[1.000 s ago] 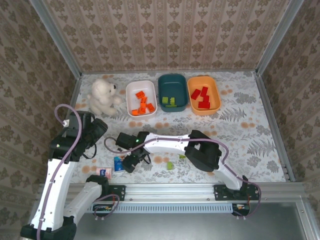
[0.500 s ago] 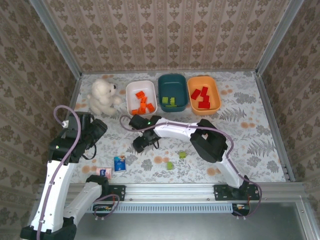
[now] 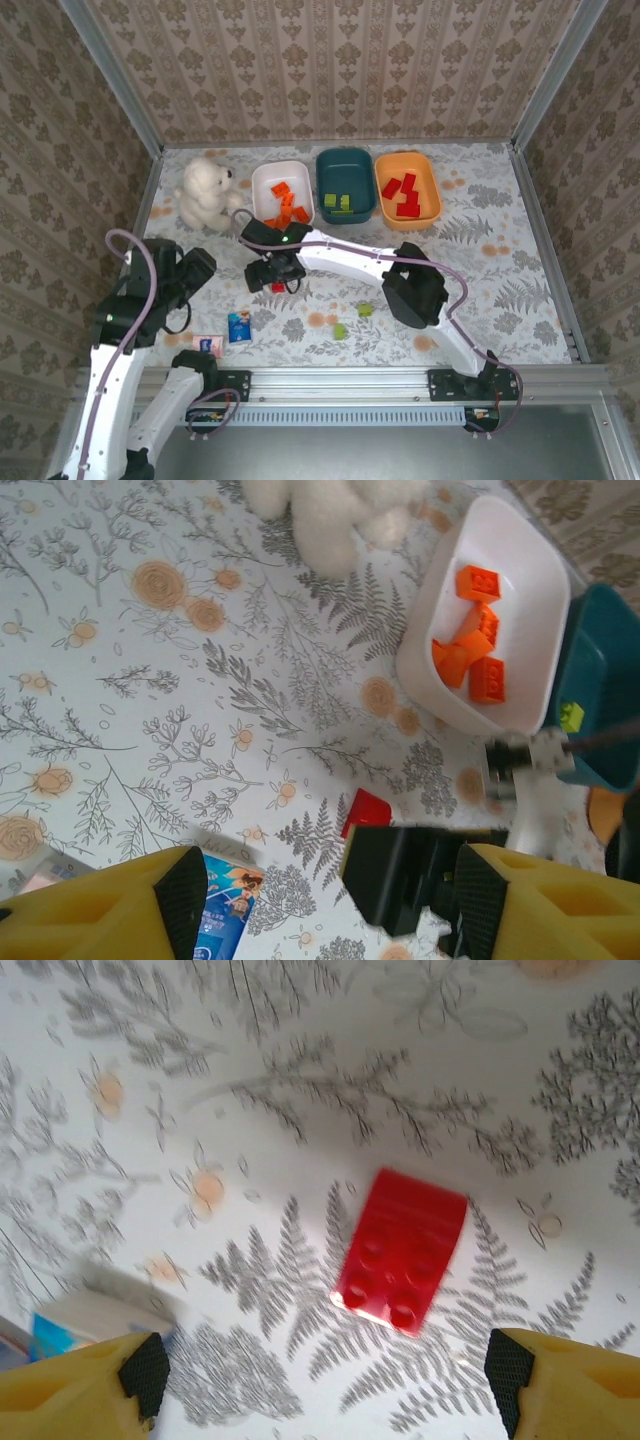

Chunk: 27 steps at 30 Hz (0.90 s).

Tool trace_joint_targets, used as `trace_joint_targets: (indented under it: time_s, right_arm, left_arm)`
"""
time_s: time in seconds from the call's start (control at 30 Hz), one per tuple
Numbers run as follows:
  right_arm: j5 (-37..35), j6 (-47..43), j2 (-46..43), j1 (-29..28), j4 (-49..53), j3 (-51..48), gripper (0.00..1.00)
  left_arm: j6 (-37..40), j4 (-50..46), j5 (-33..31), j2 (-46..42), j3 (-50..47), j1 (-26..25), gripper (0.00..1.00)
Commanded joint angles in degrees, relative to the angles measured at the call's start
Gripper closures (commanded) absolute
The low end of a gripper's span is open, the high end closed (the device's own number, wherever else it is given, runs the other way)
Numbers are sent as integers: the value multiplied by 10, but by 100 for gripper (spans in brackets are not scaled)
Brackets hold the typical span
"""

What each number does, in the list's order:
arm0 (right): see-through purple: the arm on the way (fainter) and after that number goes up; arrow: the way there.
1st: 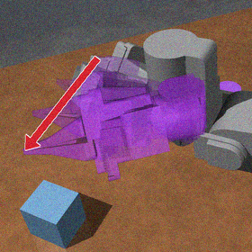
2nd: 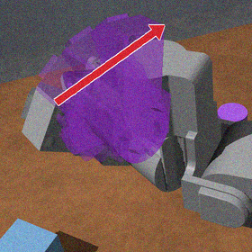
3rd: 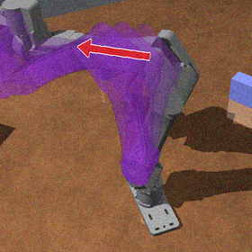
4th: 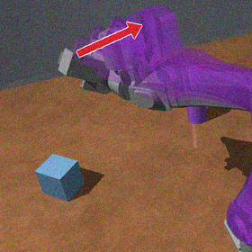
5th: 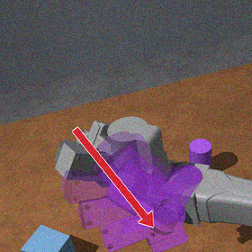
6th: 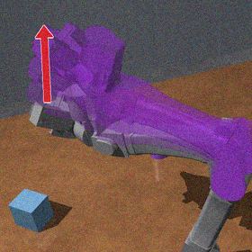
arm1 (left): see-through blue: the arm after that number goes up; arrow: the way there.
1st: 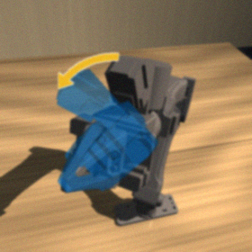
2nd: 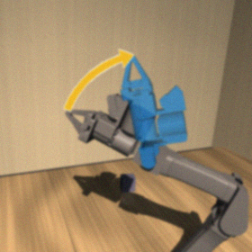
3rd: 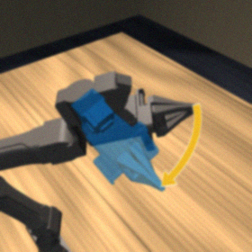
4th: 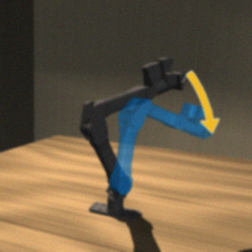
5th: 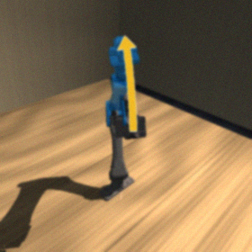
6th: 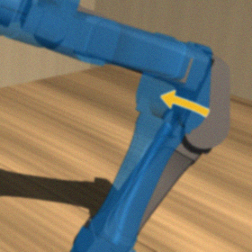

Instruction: Sort the legos into containers by color

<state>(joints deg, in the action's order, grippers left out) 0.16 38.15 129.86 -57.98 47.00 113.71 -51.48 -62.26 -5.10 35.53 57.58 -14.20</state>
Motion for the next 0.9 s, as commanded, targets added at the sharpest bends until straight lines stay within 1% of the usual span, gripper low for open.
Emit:
trace_joint_targets:
  time_s: [0.0,0.1,0.27,0.37,0.43,0.57,0.6,0.7,0.87]
  right_arm:
    - [-28,64,47,1,73,31,17]
    - [-30,78,67,-1,77,50,20]
    - [-36,85,101,-7,80,82,24]
    - [-56,82,128,-11,100,117,28]
    - [-78,83,140,-11,119,134,34]
    - [-106,76,146,-9,137,134,48]
    - [-110,76,147,-8,143,133,50]
    - [-120,72,144,-8,147,127,52]
    - [-130,57,126,-7,137,115,74]
  left_arm:
    - [38,17,34,-42,-13,2,30]
    - [40,13,52,-68,-21,2,29]
    - [37,-4,67,-86,-25,2,29]
    - [38,-4,71,-88,-23,2,29]
    - [41,-3,74,-86,-20,2,29]
    - [41,0,80,-85,-19,3,29]
    - [40,1,81,-85,-19,2,29]
    - [39,4,84,-85,-20,2,29]
    - [36,20,91,-82,-28,2,29]
